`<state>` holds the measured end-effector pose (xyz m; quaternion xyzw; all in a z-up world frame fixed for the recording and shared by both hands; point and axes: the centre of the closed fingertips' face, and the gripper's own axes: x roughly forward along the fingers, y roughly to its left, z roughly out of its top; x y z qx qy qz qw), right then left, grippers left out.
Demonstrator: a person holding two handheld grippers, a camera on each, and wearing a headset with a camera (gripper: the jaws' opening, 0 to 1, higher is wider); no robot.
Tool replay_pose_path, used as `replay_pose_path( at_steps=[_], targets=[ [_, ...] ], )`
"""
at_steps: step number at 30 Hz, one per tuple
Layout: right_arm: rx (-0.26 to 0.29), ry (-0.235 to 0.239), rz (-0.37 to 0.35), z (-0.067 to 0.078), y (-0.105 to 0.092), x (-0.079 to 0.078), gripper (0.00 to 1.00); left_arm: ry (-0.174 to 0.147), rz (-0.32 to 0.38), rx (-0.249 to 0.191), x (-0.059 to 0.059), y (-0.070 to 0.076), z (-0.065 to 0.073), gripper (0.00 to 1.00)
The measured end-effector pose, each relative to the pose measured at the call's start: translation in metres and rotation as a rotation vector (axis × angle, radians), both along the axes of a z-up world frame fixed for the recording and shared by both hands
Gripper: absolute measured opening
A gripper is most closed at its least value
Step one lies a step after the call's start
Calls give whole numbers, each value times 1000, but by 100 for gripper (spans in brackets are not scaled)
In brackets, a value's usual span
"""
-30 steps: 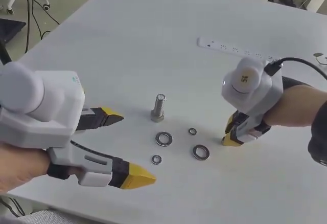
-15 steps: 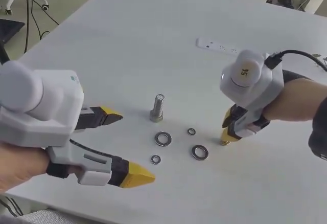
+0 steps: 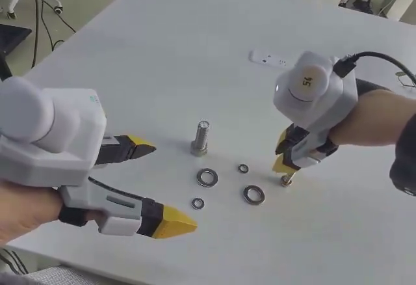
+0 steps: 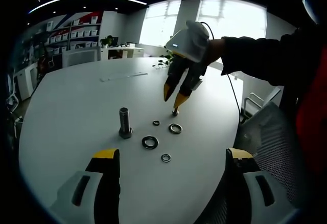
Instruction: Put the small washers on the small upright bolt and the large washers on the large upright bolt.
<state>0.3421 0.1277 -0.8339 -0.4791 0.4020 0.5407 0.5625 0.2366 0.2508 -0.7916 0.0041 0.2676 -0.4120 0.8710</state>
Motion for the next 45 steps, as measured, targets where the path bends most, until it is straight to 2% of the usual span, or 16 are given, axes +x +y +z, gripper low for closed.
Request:
replay_pose_path(
  at_steps=[11, 19, 27, 36, 45],
  targets=[
    [1, 6, 41, -1, 21, 0, 21, 2, 0, -1, 1, 0, 0, 85],
    [-23, 26, 73, -16, 33, -1, 21, 6, 6, -1, -1, 2, -1, 85],
    [-21, 49, 78, -28, 43, 2, 20, 12, 9, 1, -2, 3, -3, 85],
    [-39, 71, 72, -40, 43, 5, 20, 19, 14, -2, -2, 5, -4, 84],
    [-47, 79, 65, -45, 40, 4, 19, 27, 15, -2, -1, 5, -7, 84]
  ],
)
